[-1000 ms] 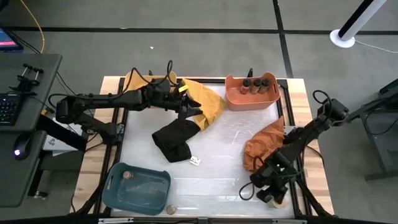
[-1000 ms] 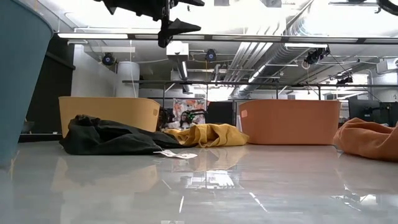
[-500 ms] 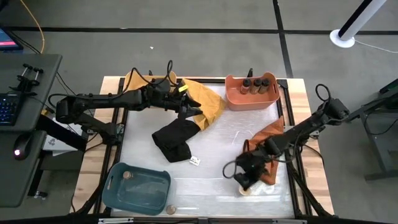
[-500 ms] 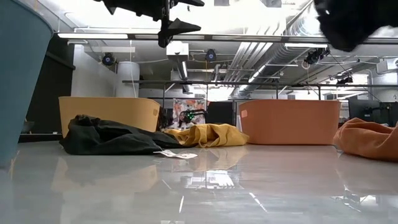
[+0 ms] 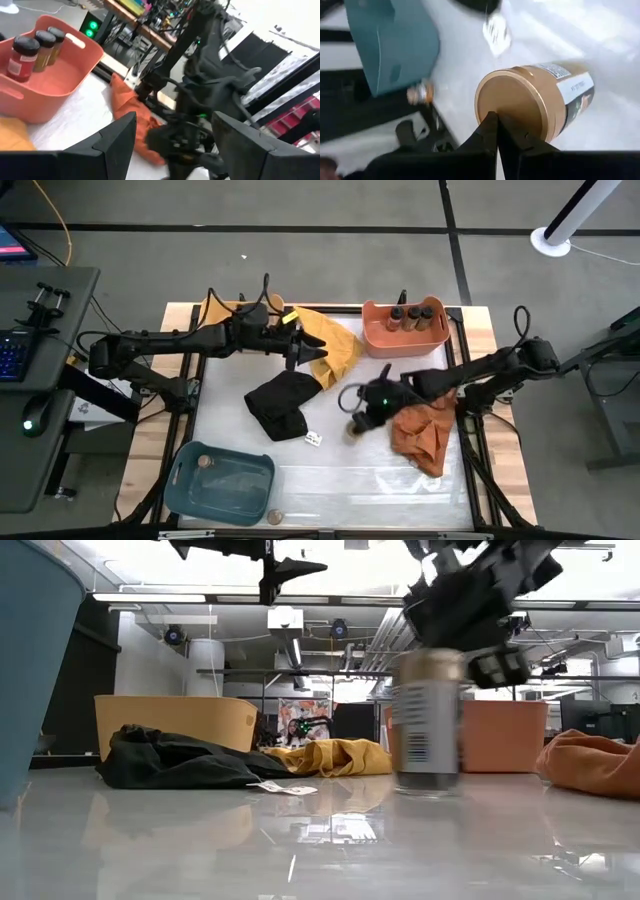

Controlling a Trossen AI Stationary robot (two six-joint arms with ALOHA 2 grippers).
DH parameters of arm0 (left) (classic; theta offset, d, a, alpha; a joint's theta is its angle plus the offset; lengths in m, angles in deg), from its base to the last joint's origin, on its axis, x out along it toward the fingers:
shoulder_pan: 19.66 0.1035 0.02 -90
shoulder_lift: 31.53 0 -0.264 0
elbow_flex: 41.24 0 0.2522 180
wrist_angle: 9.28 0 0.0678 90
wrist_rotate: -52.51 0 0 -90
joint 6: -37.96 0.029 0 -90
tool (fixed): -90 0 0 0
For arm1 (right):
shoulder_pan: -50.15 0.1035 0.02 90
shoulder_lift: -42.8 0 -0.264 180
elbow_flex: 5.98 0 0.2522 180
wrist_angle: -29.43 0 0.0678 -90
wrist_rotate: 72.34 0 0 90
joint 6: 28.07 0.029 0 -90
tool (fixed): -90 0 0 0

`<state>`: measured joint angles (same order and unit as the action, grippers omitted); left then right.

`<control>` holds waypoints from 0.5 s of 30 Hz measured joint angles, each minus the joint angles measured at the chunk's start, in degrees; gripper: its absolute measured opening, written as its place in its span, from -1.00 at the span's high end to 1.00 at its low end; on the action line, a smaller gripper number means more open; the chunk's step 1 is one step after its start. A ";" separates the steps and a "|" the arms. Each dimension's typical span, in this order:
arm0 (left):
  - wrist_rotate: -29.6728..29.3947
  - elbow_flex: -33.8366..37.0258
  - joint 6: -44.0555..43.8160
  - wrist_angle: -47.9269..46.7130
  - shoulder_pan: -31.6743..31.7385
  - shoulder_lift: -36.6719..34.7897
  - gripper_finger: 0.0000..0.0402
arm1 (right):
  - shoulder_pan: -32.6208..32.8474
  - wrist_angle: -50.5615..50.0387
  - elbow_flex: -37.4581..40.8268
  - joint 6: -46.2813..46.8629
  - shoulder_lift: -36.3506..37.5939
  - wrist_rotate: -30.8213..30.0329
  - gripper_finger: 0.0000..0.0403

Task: Sort spices by type
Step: Put the gold seasoning bottle into the yellow bin

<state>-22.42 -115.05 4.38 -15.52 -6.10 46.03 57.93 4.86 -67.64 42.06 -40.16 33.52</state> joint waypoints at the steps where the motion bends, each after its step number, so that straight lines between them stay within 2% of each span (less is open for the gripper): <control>1: 0.00 0.00 -0.41 0.50 0.00 0.00 -0.22 | -1.30 0.31 0.02 -1.46 0.00 -0.63 1.00; 8: 0.00 0.00 -2.37 3.55 0.00 0.00 -0.22 | -9.71 6.24 0.22 -11.97 -0.22 -7.61 1.00; 11: 0.80 0.00 -3.04 4.83 0.02 -0.17 -0.22 | -12.88 10.92 -0.28 -15.49 -0.20 -8.09 1.00; 15: 4.16 0.00 -3.72 6.26 0.84 -2.31 -0.22 | -15.06 11.75 -5.23 -23.37 -0.20 -7.72 1.00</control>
<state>-18.26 -115.05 0.66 -9.26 -5.26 43.72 42.86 16.61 -72.87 18.69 -40.35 25.79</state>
